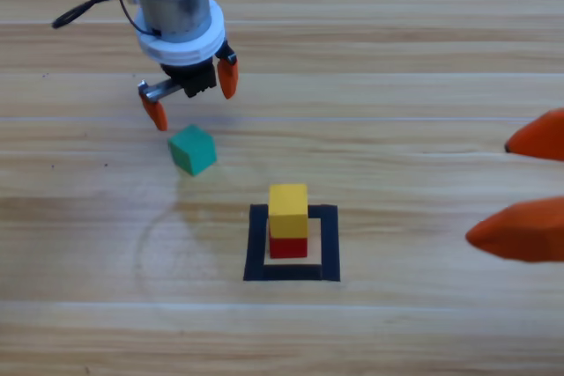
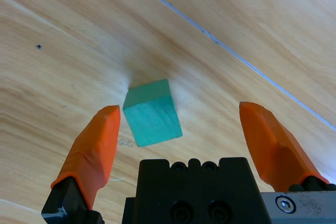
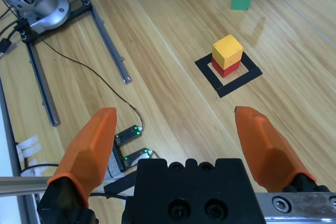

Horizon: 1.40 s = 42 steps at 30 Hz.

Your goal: Stack the blocks in the rectangular block: red at the bottom, yellow in the middle, green on top

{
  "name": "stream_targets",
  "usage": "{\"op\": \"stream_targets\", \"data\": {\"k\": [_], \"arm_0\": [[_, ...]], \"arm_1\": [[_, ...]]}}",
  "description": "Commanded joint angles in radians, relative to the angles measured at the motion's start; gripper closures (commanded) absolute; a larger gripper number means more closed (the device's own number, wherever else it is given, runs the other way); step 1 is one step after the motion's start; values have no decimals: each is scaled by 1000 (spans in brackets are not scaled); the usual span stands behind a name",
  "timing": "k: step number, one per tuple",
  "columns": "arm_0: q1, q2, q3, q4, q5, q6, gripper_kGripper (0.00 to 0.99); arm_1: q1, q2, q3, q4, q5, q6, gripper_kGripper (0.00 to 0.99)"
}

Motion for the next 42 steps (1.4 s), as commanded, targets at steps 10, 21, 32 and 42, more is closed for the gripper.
{"op": "stream_targets", "data": {"k": [10,21,32,42], "arm_0": [[-70,31,15,41,-1,-126,14],[-39,29,12,41,-30,-191,17],[-10,31,36,41,-28,-206,19],[-10,65,50,38,-30,-232,21]], "arm_1": [[30,4,78,-57,-32,-3,1],[30,-31,99,-70,-109,21,1],[30,-12,85,-50,-144,52,1],[30,9,87,-43,-144,50,1]]}}
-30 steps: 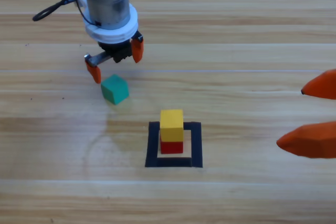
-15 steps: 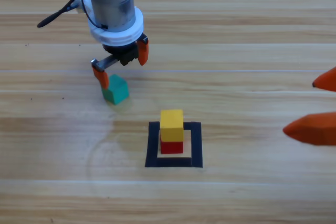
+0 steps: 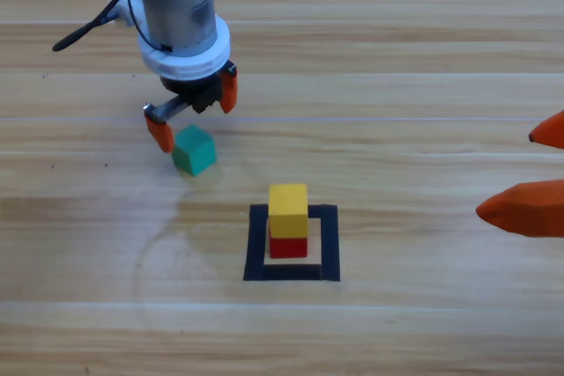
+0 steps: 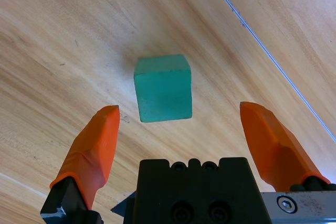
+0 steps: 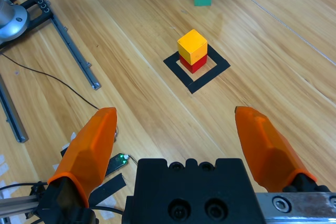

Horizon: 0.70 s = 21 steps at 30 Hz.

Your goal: Stack the blocks in the rectangular block: red at the bottom, yellow in the middle, green on top

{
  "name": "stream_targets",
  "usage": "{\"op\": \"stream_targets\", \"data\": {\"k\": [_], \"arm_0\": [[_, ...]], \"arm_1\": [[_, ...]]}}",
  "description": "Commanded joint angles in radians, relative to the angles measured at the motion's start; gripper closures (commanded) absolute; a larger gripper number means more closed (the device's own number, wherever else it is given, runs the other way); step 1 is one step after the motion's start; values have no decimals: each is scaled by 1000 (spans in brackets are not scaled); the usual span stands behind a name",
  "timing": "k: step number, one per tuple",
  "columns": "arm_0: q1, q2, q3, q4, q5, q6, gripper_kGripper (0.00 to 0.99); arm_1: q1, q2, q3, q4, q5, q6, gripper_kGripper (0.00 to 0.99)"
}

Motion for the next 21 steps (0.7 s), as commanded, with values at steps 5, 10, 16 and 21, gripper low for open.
{"op": "stream_targets", "data": {"k": [5,10,16,21], "arm_0": [[18,84,27,2,-11,-16,21],[18,101,26,-6,-12,-16,19],[20,115,26,-12,-15,-16,24],[20,124,47,-37,-23,-16,70]], "arm_1": [[28,31,20,6,-24,6,1],[28,29,22,6,-27,6,1],[28,31,23,6,-27,7,1],[28,29,23,6,-25,7,1]]}}
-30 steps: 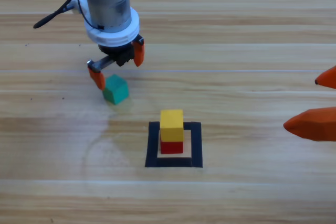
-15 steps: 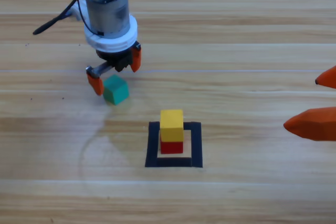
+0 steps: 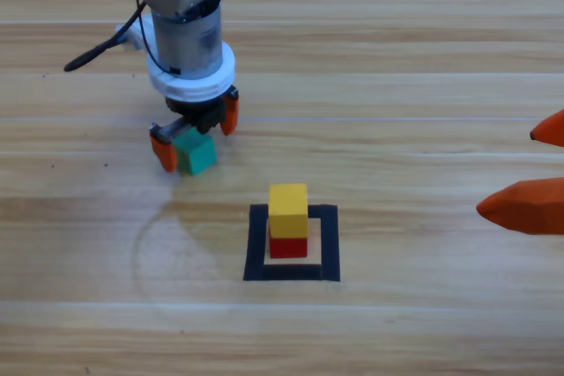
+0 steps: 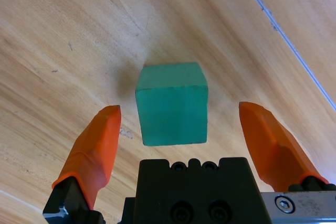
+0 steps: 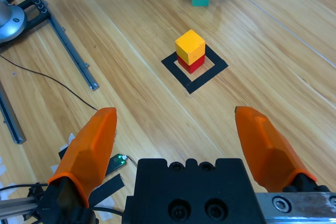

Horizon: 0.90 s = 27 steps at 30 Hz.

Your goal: Stack the blocks in the rectangular block: red at the bottom, yellow in the middle, green on top

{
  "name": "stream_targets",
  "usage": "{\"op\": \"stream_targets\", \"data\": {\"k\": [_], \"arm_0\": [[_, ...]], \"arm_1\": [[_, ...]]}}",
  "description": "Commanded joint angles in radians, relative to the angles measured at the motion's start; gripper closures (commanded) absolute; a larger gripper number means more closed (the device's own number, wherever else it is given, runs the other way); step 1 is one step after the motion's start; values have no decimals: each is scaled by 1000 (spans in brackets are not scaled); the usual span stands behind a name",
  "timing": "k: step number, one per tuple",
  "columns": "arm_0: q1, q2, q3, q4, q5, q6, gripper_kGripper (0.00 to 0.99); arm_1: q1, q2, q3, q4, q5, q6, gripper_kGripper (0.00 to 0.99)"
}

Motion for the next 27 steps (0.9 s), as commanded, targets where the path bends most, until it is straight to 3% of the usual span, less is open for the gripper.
{"op": "stream_targets", "data": {"k": [1,9,17,19,22,25,27], "arm_0": [[20,62,52,-38,-16,-11,88],[20,67,68,-73,-19,-3,341],[20,22,62,-69,18,78,706],[21,-30,51,-66,36,176,766],[21,-77,-23,-32,30,374,775],[21,-142,-63,23,-7,609,896],[3,-205,-40,28,-33,728,915]], "arm_1": [[28,29,23,6,-18,9,1],[28,29,25,6,-18,15,2],[28,21,27,6,-18,20,2],[28,18,27,6,-18,21,2],[28,15,27,7,-18,23,2],[28,13,27,7,-18,24,2],[28,13,27,7,-18,26,2]]}}
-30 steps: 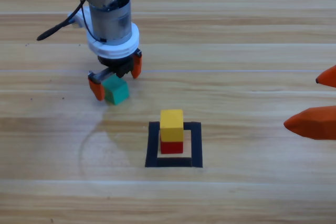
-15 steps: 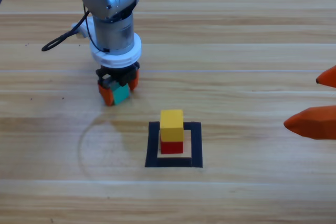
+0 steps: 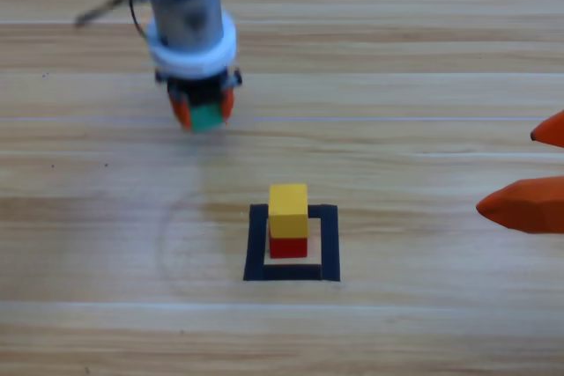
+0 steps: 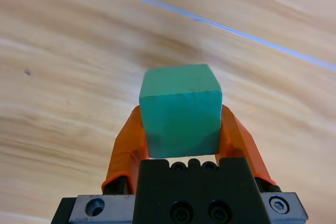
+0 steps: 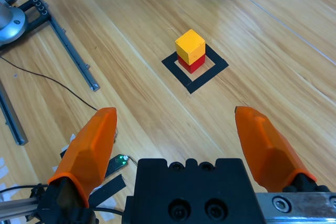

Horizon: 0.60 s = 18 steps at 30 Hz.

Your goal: Stack the blocks in the rectangular block: red at the bottom, yellow in the middle, green on top

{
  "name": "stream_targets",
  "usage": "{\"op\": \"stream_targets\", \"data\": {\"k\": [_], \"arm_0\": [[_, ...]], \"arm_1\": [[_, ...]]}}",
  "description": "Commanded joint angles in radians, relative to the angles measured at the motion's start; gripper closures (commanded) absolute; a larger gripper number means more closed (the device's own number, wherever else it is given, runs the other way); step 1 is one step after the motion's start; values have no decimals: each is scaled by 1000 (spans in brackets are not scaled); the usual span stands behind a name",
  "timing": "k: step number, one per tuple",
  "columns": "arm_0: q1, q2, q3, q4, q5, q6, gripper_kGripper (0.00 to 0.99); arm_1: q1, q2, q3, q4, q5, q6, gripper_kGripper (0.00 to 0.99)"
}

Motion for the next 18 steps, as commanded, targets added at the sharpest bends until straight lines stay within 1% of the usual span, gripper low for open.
{"op": "stream_targets", "data": {"k": [1,4,7,11,12,15,18], "arm_0": [[-23,-198,9,56,-48,291,929],[-87,-276,44,66,-48,375,932],[-161,-315,73,66,-52,447,984],[-268,-279,90,67,-76,542,990],[-282,-264,93,70,-82,554,990],[-313,-218,93,76,-104,556,990],[-319,-197,86,78,-108,478,990]], "arm_1": [[28,13,27,7,-18,15,2],[28,13,27,9,-18,15,2],[28,13,25,12,-18,15,2],[28,7,25,13,-19,16,2],[28,6,25,13,-19,16,2],[28,6,25,12,-19,16,2],[28,4,27,13,-19,16,2]]}}
